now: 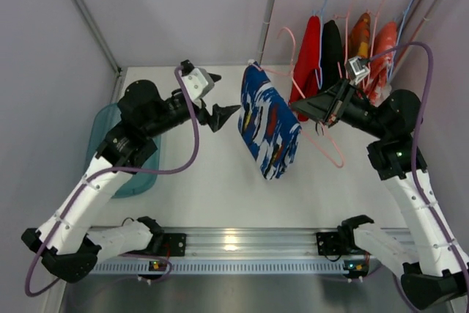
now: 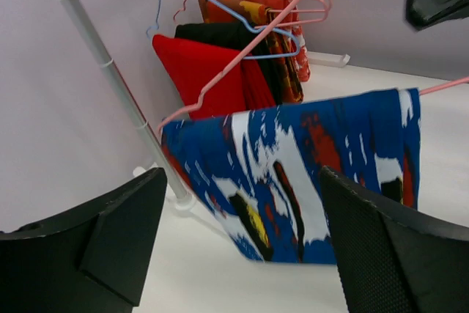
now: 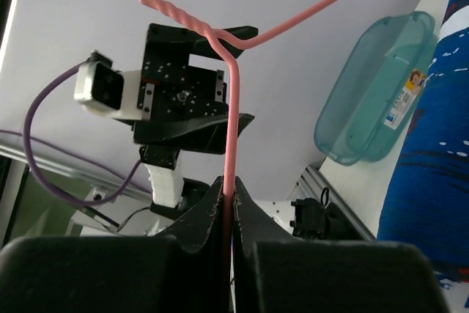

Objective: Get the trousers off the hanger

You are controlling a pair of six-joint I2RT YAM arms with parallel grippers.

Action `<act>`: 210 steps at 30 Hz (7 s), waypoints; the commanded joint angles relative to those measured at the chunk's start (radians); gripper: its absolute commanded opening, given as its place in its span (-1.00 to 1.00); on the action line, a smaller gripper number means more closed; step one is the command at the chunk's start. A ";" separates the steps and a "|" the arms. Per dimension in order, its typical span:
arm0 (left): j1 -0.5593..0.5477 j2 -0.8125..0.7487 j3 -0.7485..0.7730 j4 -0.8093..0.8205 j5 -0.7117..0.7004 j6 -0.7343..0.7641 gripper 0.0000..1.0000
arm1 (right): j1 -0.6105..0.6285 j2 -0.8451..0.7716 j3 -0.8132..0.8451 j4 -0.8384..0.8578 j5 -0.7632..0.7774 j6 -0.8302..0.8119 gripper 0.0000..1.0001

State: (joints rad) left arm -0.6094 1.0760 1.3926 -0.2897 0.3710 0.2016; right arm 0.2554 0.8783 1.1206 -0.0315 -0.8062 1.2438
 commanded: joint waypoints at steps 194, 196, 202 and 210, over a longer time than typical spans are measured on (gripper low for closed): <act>-0.024 0.053 -0.389 0.762 -0.549 0.025 -0.08 | 0.455 0.746 0.814 0.176 0.139 -0.043 -1.00; -0.024 0.045 -0.389 0.758 -0.550 0.030 -0.25 | 0.455 0.743 0.803 0.174 0.137 -0.047 -1.00; -0.024 -0.014 -0.374 0.701 -0.544 0.027 -0.98 | 0.433 0.723 0.746 0.137 0.153 -0.095 -1.00; -0.024 -0.125 -0.232 0.480 -0.578 -0.089 -1.00 | 0.374 0.643 0.562 0.090 0.171 -0.187 -1.00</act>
State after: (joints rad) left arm -0.6376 1.0382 1.0195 0.1394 -0.1898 0.1894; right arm 0.6521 1.6024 1.7111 -0.0162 -0.6479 1.1568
